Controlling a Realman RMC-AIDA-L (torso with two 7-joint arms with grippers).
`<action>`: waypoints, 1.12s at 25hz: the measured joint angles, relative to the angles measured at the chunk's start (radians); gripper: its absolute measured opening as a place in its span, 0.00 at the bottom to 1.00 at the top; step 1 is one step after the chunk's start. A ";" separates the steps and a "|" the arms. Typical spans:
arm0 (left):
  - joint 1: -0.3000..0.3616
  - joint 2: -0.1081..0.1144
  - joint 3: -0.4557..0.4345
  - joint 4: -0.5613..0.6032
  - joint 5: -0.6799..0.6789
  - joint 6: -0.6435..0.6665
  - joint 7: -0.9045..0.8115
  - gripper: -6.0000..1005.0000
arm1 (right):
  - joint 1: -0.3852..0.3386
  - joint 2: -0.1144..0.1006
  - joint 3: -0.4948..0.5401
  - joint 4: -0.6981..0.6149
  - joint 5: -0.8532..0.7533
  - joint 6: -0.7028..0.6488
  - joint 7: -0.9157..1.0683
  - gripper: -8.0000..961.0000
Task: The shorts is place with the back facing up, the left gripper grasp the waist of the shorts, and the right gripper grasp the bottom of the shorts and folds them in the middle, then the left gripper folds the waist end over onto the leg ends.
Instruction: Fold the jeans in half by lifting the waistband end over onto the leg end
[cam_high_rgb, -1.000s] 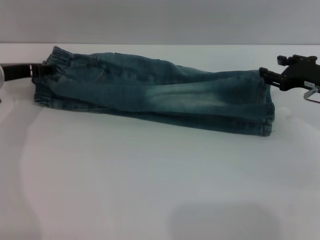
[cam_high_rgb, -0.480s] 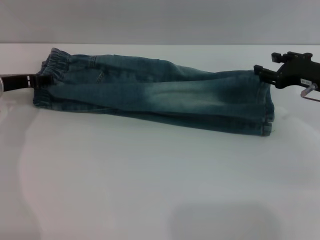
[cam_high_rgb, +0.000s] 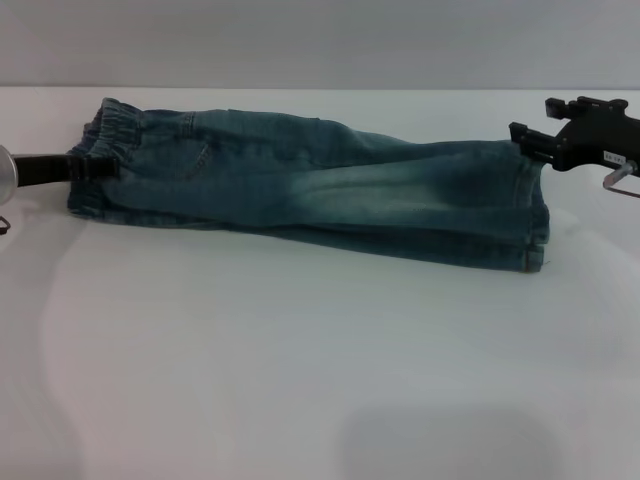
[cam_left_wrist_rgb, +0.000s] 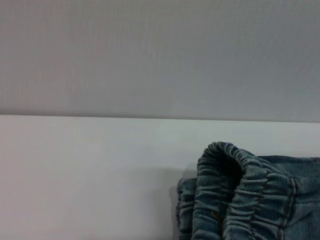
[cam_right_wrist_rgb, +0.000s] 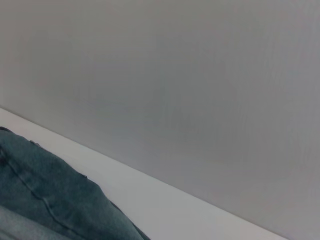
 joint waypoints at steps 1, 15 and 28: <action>-0.001 0.001 0.000 0.000 0.000 0.003 0.000 0.83 | 0.000 0.000 0.000 0.000 0.000 0.001 0.000 0.60; -0.016 -0.002 0.000 0.016 0.041 0.059 0.000 0.79 | 0.000 -0.003 0.007 0.004 0.001 0.007 -0.016 0.60; 0.014 -0.046 0.003 0.115 0.070 0.017 0.062 0.47 | 0.000 0.000 0.002 0.006 0.006 0.010 -0.017 0.60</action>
